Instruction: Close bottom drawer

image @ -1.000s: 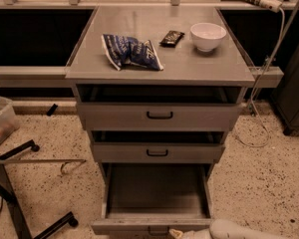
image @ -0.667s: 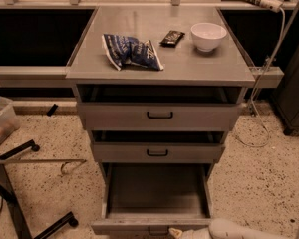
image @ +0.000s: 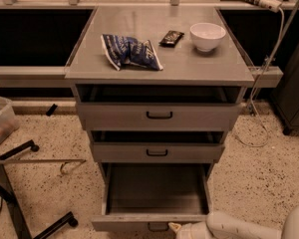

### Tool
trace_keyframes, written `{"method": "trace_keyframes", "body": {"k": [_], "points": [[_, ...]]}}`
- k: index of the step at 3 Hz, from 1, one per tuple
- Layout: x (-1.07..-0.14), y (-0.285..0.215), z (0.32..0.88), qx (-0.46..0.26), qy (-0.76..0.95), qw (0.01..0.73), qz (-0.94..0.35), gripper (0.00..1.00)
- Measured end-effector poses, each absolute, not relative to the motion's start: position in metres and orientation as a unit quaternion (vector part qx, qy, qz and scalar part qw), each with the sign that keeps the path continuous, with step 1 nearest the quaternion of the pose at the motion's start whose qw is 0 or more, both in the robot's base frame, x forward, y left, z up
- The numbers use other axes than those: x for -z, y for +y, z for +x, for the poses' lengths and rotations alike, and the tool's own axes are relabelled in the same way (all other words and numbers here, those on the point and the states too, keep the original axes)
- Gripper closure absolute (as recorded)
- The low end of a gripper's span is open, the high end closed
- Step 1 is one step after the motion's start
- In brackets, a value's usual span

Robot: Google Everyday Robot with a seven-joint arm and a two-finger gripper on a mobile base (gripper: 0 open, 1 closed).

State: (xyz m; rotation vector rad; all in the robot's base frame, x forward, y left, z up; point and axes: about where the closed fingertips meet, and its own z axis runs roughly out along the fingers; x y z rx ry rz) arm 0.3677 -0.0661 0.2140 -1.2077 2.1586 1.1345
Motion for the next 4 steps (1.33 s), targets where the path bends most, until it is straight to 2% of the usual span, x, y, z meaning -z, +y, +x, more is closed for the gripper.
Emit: {"method": "trace_keyframes", "body": {"k": [3,4], "points": [[-0.203,-0.062,0.388,-0.414,0.771,0.204,-0.439,0.0],[-0.213,-0.059,0.427,-0.41,0.766,0.209,-0.449,0.0]]}}
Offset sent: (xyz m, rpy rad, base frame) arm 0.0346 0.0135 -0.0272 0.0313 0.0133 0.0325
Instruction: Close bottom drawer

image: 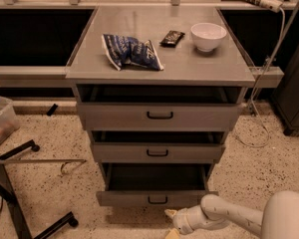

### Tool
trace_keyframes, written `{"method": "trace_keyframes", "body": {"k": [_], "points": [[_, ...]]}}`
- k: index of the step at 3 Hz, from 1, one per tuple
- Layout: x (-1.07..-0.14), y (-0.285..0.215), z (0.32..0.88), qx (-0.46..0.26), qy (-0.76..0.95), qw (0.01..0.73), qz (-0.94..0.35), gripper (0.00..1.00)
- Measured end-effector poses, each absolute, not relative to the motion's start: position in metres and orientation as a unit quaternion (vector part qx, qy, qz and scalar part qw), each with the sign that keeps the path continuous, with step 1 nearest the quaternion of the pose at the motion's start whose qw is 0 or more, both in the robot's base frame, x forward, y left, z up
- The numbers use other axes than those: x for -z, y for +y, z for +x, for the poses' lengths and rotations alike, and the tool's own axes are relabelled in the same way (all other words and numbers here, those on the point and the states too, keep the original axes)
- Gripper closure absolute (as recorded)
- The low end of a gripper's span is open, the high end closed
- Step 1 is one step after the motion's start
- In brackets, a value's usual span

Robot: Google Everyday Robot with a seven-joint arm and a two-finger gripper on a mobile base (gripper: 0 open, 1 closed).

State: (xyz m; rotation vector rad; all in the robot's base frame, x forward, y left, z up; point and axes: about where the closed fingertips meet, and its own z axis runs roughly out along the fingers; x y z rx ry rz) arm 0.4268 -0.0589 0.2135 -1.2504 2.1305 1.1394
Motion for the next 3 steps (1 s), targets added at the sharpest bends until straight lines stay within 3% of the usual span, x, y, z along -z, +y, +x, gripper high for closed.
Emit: {"method": "trace_keyframes", "body": {"k": [1,3], "points": [[-0.214,-0.059,0.427,-0.41,0.766,0.209,-0.45,0.0],[-0.223,-0.052,0.484,-0.386,0.763,0.236,-0.462,0.0]]}}
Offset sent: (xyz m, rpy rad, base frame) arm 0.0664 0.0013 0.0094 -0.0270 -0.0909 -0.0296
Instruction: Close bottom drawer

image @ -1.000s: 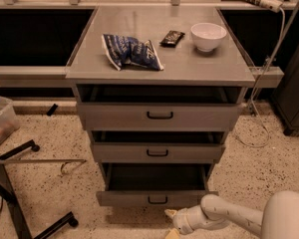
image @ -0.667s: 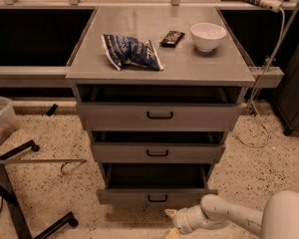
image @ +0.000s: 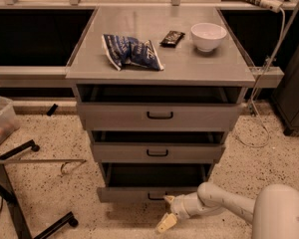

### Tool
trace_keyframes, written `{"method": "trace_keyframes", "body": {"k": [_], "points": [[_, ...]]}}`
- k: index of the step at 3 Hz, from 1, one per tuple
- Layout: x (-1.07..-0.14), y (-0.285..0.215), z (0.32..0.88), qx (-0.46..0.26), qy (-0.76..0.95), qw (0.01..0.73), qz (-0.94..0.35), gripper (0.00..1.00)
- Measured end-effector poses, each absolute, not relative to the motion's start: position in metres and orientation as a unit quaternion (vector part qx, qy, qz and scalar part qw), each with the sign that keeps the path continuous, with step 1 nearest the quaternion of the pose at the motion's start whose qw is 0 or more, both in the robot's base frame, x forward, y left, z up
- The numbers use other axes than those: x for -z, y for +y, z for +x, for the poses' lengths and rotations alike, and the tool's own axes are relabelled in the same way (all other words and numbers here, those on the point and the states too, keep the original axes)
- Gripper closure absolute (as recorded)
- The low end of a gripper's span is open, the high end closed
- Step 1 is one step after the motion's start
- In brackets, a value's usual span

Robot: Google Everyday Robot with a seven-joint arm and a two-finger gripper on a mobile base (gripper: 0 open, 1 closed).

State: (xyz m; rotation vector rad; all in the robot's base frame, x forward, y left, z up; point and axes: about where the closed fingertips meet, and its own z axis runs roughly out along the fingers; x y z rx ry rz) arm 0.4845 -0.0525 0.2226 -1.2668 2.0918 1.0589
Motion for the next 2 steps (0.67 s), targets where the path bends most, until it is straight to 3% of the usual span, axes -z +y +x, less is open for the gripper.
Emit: {"method": "trace_keyframes", "body": {"k": [1,2], "points": [[-0.227,-0.044,0.507,-0.379,0.758,0.242,-0.472,0.0],[-0.237,-0.022,0.567,-0.369,0.75,0.24,-0.493,0.0]]}}
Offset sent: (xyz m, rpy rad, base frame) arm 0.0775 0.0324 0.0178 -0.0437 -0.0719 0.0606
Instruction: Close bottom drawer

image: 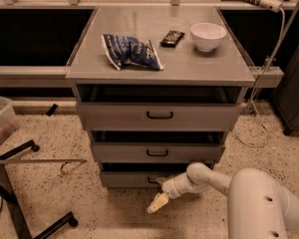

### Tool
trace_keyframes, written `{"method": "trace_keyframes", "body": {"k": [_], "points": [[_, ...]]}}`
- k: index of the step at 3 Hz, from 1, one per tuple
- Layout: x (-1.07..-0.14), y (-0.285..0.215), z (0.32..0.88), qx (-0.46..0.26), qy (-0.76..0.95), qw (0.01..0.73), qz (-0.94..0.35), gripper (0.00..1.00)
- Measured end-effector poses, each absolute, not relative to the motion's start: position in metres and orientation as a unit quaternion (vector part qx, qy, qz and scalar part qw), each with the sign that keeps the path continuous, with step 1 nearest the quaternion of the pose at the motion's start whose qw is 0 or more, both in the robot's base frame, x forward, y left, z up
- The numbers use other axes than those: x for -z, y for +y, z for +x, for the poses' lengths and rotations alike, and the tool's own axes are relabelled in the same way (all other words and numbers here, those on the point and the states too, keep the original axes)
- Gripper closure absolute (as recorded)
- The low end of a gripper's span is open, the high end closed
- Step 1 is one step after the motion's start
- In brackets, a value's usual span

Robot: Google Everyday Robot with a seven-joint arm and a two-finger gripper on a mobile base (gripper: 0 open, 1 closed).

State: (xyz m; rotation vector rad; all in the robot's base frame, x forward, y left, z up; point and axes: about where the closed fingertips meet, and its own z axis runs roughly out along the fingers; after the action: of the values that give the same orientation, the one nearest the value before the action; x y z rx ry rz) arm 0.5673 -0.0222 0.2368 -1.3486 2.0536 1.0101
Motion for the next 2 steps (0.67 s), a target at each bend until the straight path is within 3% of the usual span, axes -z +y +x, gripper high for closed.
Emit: {"method": "trace_keyframes", "body": {"k": [2], "points": [[-0.225,-0.022,0.575,-0.377,0.751,0.24,-0.486,0.0]]}}
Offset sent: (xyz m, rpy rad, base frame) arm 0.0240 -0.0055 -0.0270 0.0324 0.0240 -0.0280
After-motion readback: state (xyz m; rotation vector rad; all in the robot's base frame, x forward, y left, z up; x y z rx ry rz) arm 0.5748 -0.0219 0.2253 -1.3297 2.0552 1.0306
